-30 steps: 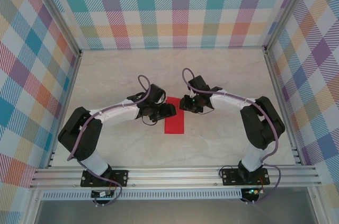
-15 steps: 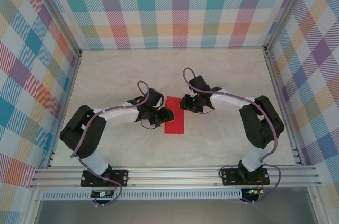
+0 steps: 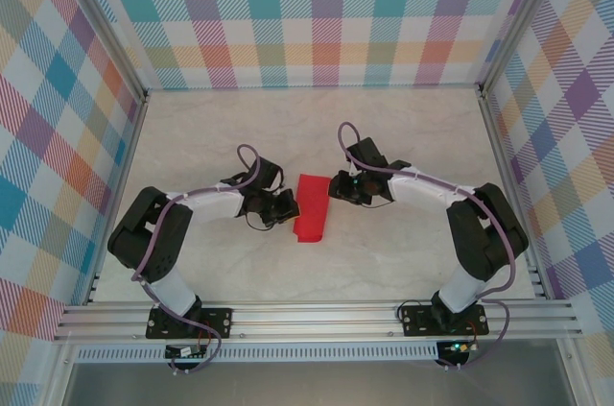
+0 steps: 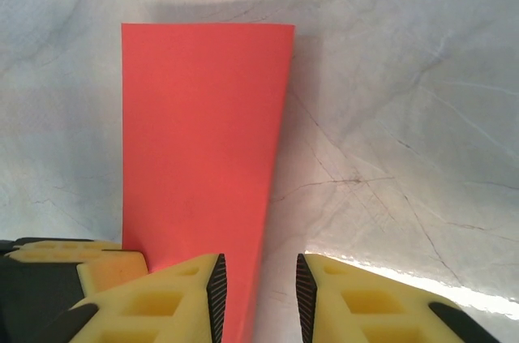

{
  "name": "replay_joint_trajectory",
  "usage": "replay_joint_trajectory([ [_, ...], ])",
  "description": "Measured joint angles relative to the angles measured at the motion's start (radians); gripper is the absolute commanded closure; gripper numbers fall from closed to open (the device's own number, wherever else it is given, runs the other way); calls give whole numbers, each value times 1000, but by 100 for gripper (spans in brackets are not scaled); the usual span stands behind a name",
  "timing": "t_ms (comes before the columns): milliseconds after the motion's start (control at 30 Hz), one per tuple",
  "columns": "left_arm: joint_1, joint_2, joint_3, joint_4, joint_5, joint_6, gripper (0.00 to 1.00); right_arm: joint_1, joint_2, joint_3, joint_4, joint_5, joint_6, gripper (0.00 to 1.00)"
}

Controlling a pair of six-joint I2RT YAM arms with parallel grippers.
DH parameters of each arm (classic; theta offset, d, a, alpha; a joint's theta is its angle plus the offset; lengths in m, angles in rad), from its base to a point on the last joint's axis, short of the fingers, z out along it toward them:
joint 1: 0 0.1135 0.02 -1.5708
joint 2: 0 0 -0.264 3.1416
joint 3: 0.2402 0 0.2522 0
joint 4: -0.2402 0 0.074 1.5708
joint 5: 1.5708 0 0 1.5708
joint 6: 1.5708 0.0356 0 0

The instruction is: Fold a paper plane with a square sheet of paper (pick it up from the middle)

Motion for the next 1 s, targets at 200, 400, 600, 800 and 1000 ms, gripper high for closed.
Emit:
replay_joint_trajectory([
  [200,19,-3,-18,0,12,13,96,2,-5,-17,18,-37,0,70],
  [400,19,-57,-20,-16,22,22,96,11,-14,-39,35,-56,11,69],
  [600,21,-183,25,-151,-55,87,96,11,-79,-66,34,-17,39,65],
  [800,31,-317,133,-319,-166,179,96,11,-180,-80,29,59,62,58],
  [1000,31,-346,194,-376,-174,253,96,11,-190,-97,29,86,76,56],
])
